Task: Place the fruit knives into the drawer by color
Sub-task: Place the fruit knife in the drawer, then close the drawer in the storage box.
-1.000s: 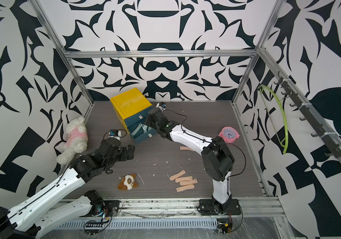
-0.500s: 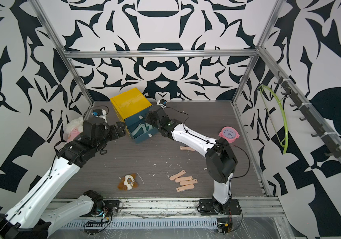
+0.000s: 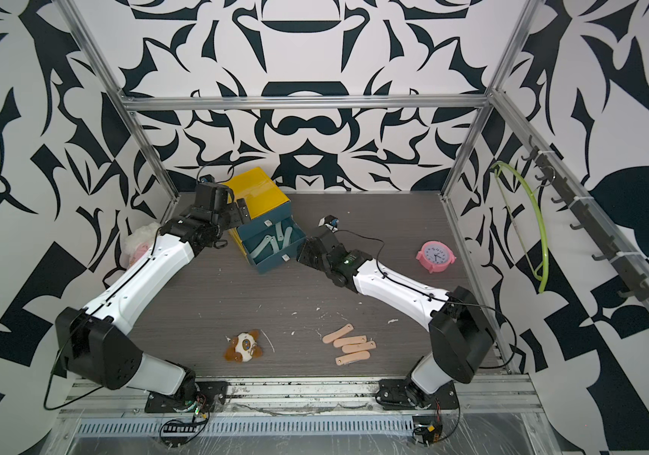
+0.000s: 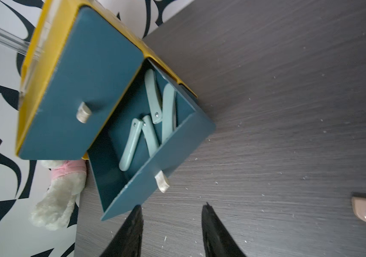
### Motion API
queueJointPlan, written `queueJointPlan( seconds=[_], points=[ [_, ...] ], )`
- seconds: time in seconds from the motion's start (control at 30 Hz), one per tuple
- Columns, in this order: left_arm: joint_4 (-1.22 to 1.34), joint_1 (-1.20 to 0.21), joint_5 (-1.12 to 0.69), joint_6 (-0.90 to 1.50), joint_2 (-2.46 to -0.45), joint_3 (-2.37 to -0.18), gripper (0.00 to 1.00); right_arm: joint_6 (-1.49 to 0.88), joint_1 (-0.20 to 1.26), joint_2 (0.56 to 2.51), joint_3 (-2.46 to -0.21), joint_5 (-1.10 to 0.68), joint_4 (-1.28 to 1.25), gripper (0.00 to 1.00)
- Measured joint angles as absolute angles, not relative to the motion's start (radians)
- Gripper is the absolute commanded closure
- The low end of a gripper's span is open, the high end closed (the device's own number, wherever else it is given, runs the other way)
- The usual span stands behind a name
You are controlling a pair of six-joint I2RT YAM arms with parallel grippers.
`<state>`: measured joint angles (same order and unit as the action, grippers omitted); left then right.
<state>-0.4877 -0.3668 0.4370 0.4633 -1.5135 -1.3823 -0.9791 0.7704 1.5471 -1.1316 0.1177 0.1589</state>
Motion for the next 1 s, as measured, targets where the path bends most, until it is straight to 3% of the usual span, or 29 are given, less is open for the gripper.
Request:
queueJointPlan(
  seconds=[0.27, 0.57, 1.0],
  points=[
    [-0.497, -0.344, 0.398, 0.471, -1.539, -1.384, 0.01, -0.998, 0.768, 1.641, -1.136, 0.088, 0.112, 0.51],
    [-0.498, -0.34, 0.367, 0.476, -1.539, -1.383, 0.01, -1.0, 0.752, 1.884, -1.316, 0.021, 0.056, 0.49],
    [-0.453, -0.339, 0.315, 0.51, -1.539, -1.355, 0.01, -1.133, 0.737, 2.071, -1.412, -0.005, -0.239, 0.46]
  ],
)
